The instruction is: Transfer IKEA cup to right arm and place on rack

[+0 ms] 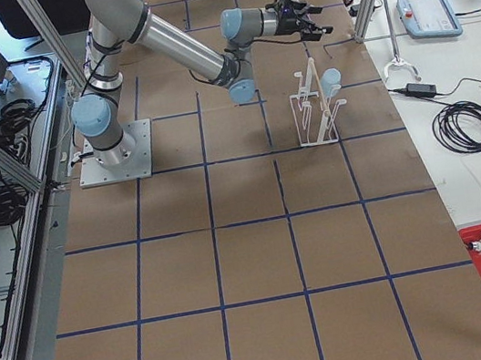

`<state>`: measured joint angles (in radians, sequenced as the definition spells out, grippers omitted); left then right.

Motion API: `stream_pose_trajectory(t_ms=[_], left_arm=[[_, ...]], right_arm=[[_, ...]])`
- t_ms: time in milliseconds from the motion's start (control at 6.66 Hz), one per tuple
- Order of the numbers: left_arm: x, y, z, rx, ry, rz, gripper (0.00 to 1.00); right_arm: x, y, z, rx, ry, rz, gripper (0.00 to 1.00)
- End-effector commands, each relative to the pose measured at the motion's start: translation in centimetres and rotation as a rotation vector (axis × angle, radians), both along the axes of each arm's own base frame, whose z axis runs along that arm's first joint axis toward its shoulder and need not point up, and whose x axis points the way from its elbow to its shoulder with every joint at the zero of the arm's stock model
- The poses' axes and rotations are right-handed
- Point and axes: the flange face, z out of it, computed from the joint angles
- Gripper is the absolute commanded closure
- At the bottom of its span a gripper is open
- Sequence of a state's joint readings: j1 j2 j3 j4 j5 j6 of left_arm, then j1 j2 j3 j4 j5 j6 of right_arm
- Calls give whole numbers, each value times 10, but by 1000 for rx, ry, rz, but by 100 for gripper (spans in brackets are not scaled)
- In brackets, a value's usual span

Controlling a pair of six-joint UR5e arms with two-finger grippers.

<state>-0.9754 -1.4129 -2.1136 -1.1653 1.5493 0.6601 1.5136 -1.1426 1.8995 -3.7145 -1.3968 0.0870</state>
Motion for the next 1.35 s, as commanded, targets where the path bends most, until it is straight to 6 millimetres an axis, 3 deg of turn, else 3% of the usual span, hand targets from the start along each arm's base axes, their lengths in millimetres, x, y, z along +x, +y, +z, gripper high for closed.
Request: stream_pose_trajectory(t_ms=[0, 300, 601, 901, 1051, 1202], left_arm=[[0, -43, 84, -27, 23, -45, 100], [-7, -106, 154, -62, 6, -125, 100], [-36, -168, 203, -242, 126, -211, 100], [-73, -199, 202, -423, 335, -282, 100], [-98, -213, 183, -509, 410, -342, 100], [-137, -213, 174, -628, 463, -436, 100]], right_arm=[[37, 47, 17, 26, -200, 33, 0], [62, 81, 13, 100, -431, 38, 0], [74, 111, 5, 188, -648, 54, 0], [80, 131, 8, 243, -841, 21, 0], [84, 144, 7, 265, -898, 18, 0], [87, 155, 9, 288, -957, 29, 0]])
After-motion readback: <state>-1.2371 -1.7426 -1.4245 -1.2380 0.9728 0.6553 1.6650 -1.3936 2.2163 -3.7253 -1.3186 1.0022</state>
